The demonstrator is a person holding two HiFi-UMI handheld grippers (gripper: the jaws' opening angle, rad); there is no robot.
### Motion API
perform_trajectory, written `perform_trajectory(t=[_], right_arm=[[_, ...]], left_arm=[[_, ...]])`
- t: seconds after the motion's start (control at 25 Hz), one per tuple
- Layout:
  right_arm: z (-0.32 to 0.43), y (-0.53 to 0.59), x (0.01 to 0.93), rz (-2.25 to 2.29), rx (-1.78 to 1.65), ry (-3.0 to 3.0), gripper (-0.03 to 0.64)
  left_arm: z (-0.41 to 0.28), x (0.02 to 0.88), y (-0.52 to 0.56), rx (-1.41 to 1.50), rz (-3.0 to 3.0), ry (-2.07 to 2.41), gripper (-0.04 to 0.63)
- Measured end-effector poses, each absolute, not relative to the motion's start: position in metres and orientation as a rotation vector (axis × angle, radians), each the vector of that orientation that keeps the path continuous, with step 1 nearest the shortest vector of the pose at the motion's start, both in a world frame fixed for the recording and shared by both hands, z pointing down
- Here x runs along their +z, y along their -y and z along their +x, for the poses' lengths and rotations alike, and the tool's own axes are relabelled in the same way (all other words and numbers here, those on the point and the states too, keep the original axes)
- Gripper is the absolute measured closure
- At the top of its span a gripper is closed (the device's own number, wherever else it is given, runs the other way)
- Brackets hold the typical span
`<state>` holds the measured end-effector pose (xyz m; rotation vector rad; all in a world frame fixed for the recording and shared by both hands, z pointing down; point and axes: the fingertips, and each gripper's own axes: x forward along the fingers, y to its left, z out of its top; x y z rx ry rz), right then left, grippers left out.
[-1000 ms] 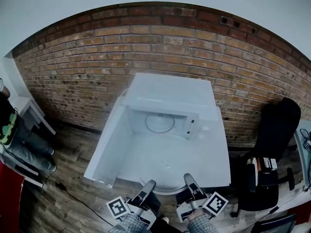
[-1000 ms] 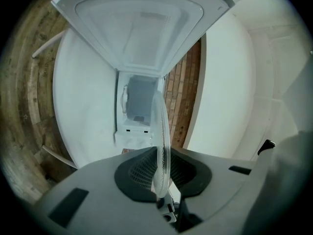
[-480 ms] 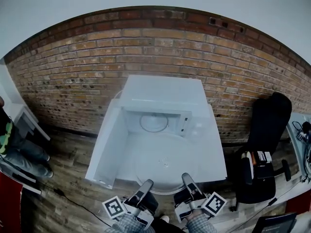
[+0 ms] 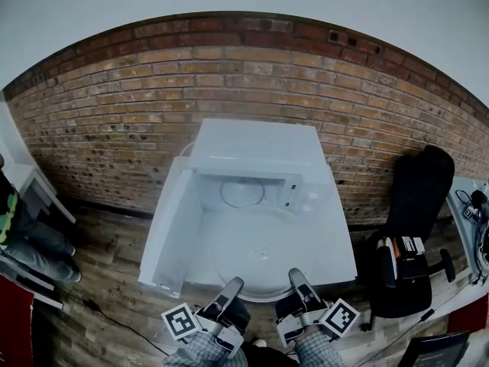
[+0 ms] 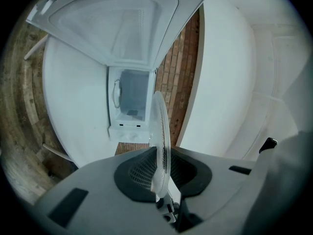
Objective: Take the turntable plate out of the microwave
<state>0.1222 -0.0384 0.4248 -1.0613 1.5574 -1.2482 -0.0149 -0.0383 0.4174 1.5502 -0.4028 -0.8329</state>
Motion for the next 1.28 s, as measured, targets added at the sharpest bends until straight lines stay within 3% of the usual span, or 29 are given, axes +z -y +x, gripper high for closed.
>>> perform_trajectory(t=[1.28], right_arm=[[0.126,0.055,0.420,-1.035,-1.227,-1.560,0.574]], left_arm=[[-0.011,0.415,0.054,-0.852,1.558,0.387,0.543]])
